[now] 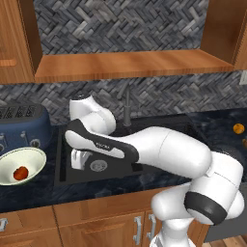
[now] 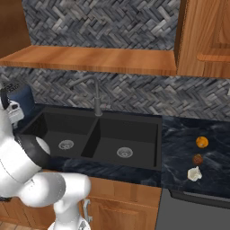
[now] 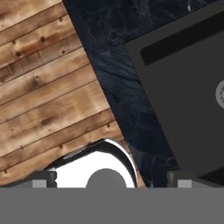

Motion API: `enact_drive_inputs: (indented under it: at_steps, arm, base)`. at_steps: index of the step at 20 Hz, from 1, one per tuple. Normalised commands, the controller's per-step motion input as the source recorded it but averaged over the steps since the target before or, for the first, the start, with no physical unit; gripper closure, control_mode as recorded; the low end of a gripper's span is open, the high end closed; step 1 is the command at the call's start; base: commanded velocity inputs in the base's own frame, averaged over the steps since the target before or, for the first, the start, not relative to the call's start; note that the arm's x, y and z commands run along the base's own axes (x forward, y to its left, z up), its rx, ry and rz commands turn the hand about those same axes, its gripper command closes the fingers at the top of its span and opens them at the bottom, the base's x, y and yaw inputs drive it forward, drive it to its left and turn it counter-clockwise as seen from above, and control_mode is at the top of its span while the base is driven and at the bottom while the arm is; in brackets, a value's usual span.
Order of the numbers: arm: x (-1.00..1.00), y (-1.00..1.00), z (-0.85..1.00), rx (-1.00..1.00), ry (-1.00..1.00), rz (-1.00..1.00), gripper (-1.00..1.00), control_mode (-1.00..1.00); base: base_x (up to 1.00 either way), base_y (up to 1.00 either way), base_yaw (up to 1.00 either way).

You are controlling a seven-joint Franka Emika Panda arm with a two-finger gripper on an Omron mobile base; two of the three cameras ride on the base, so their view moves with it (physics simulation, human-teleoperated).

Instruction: There is a mixed pile of frozen fruits and vegetables on the counter. Locate all the frozen vegetables and place the items in a bowl on the counter. Take all the frozen fruits and defrost them in a running sink.

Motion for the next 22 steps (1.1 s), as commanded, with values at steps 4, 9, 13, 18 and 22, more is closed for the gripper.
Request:
enact_drive_inputs:
  at_steps: [4,9,13,18,22]
  arm:
    - [-0.04,-0.38,0.27,0.00,0.00,-0.04,-1.00,-1.00]
    - [-0.12,-0.41,0.21,0.00,0.00,-0.07,-1.00,-1.00]
    - [-0.21,-0.44,0.13,0.00,0.00,-0.12,-1.00,-1.00]
    - [-0.20,-0.40,0.04,0.00,0.00,-0.16,-1.00,-1.00]
    - [-0.03,-0.27,0.00,-0.01,0.00,-0.17,-1.00,-1.00]
  base:
    - [0.00,0.00,0.00]
    - [0.00,0.00,0.00]
    - [0.00,0.00,0.00]
    - [0.00,0.00,0.00]
    - [0.00,0.00,0.00]
